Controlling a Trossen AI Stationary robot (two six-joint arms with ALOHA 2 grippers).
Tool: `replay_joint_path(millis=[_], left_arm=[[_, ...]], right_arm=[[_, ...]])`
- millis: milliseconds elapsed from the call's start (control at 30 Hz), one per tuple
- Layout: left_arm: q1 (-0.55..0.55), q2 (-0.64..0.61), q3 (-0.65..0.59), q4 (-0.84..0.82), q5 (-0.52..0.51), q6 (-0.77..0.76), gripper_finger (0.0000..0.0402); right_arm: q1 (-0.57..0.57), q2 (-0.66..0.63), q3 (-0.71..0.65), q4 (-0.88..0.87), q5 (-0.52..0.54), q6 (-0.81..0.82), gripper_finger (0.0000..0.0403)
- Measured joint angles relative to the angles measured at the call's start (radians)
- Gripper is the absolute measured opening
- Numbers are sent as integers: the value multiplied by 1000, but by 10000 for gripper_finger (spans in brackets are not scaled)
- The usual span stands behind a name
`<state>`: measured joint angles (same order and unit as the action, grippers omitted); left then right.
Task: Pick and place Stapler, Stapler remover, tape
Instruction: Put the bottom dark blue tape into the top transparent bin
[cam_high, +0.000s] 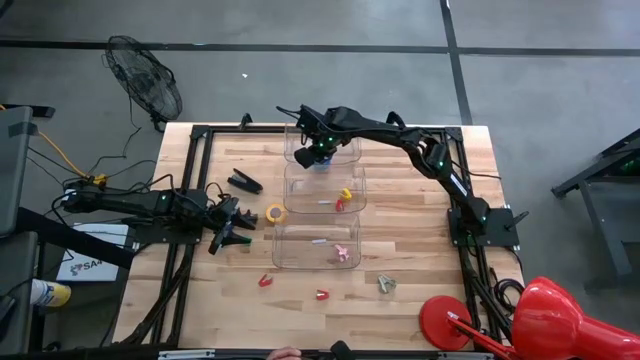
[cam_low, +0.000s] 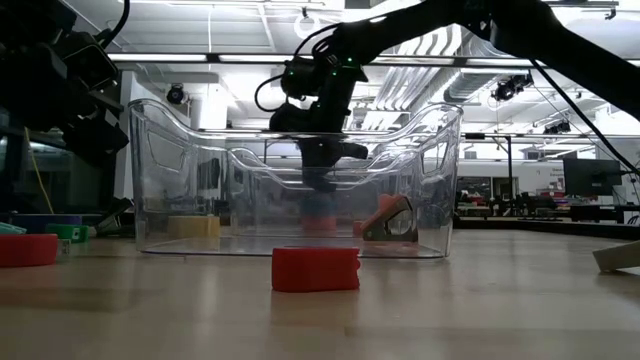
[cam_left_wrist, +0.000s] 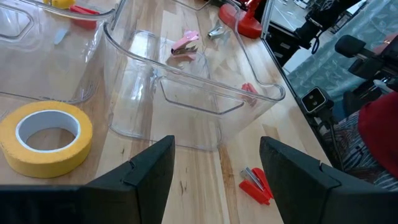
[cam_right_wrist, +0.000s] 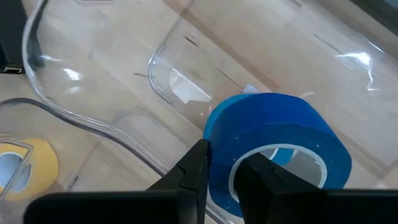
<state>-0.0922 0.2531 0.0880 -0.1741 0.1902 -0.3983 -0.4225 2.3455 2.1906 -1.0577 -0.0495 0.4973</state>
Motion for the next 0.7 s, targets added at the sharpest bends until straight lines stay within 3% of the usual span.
replay_joint_path(millis=[700], left_arm=[[0,0,0,0,0,0,231]], right_arm=[[0,-2,0,-23,-13,-4,144]])
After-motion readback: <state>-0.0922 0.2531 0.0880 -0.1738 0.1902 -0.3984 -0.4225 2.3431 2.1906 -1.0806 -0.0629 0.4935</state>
